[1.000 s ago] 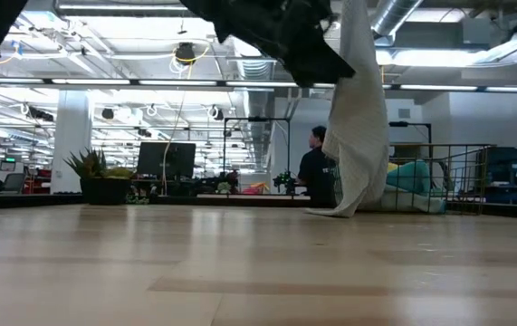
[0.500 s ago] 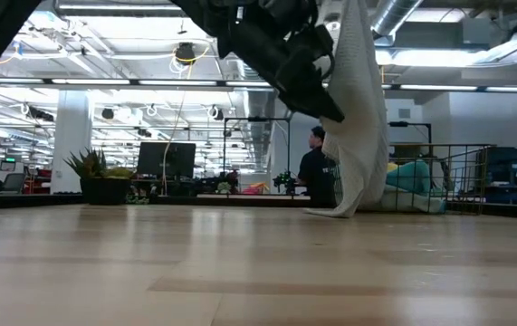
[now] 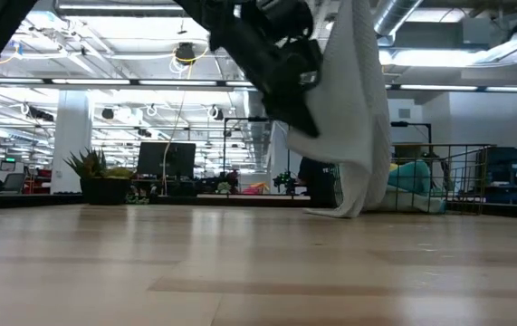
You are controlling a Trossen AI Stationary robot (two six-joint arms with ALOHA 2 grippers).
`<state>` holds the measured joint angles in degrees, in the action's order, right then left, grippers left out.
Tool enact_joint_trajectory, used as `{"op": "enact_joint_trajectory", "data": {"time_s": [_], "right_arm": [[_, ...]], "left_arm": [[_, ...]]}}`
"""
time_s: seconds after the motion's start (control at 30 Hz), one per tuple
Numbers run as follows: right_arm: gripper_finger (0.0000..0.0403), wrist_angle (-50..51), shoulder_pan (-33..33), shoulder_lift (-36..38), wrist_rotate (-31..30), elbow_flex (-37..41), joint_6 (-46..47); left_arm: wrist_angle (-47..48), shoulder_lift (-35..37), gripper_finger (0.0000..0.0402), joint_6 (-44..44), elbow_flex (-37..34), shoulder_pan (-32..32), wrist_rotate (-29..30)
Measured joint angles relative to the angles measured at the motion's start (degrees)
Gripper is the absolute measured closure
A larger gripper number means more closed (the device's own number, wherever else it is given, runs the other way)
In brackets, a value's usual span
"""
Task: Fold microfiber towels
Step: Fold the gray microfiber cloth
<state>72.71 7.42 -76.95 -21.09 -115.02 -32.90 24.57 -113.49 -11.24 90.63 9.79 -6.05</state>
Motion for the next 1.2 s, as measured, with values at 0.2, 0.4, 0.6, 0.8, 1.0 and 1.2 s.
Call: {"op": "enact_joint_trajectory", "data": {"time_s": [0.2,0.4,0.6,0.8,1.0,1.2], "right_arm": [[0.0397,2.7,1.9,-1.0,0.0,0.0,6.1],[0.0397,3.8,4.4,-5.1,0.7,0.0,10.4],[0.0397,2.2,6.8,-12.1,1.8,0.0,8.8],[0.0397,-5.9,12.3,-18.4,1.6,0.0,7.1],[0.0397,-11.5,15.6,-20.9,1.1,0.0,7.0],[0.0397,-11.9,15.1,-18.9,0.0,0.0,5.8]], "left_arm": [[17.4,7.1,0.0401,3.0,0.0,-1.9,7.3],[26.7,17.0,0.0401,9.1,0.0,-2.3,14.4],[32.8,25.6,0.0401,14.6,0.0,-2.0,26.7],[36.9,29.8,0.0401,14.9,0.0,2.0,35.7],[38.2,30.4,0.0401,14.7,0.0,6.2,39.1],[38.5,30.7,0.0401,11.3,1.7,5.5,43.2]]}}
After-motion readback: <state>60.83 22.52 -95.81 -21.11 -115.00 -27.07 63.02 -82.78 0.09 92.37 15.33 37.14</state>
